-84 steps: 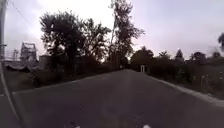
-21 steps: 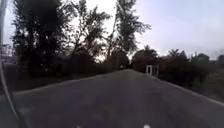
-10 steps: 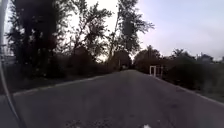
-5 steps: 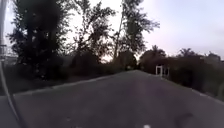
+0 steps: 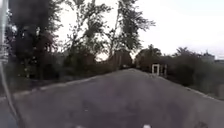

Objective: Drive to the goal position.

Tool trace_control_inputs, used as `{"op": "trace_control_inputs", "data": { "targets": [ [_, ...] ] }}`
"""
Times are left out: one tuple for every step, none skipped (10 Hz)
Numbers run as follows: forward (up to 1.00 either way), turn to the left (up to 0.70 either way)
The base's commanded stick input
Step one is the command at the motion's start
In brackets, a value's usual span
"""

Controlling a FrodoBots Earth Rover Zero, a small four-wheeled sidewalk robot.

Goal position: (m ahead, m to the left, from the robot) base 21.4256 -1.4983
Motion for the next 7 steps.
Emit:
{"op": "trace_control_inputs", "data": {
  "targets": [
    [0.7,0.0],
    [0.7,0.0],
    [0.7,0.0],
    [0.7,0.0],
    [0.7,0.0],
    [0.7,0.0],
    [0.7,0.0]
  ]
}}
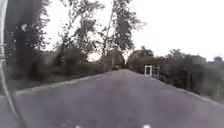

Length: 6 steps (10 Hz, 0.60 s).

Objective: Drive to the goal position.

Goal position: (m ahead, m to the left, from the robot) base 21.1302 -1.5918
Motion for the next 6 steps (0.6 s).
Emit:
{"op": "trace_control_inputs", "data": {
  "targets": [
    [0.7,0.0],
    [0.7,0.0],
    [0.7,0.0],
    [0.7,0.0],
    [0.7,0.0],
    [0.7,0.0]
  ]
}}
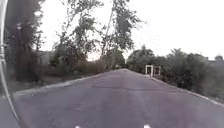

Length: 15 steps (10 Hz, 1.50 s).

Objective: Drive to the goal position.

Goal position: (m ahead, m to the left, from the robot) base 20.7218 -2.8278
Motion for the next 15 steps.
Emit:
{"op": "trace_control_inputs", "data": {
  "targets": [
    [0.7,0.0],
    [0.7,0.0],
    [0.7,0.0],
    [0.7,0.0],
    [0.7,0.0],
    [0.7,0.0],
    [0.7,0.0],
    [0.7,0.0],
    [0.7,0.0],
    [0.7,0.0],
    [0.7,0.0],
    [0.7,0.0],
    [0.7,0.0],
    [0.7,0.0],
    [0.7,0.0]
  ]
}}
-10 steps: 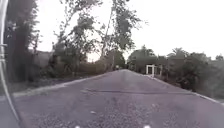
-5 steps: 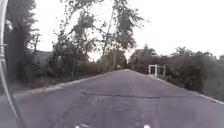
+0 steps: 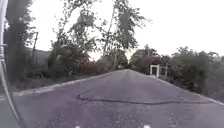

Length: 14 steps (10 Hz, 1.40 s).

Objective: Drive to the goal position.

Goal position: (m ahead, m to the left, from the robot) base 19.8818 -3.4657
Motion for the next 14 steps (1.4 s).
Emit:
{"op": "trace_control_inputs", "data": {
  "targets": [
    [0.7,0.0],
    [0.7,0.0],
    [0.7,-0.07],
    [0.7,-0.24],
    [0.7,-0.35],
    [0.7,-0.12],
    [0.7,0.0],
    [0.7,0.0],
    [0.7,0.0],
    [0.7,0.0],
    [0.7,0.0],
    [0.7,0.0],
    [0.7,0.0],
    [0.7,0.0]
  ]
}}
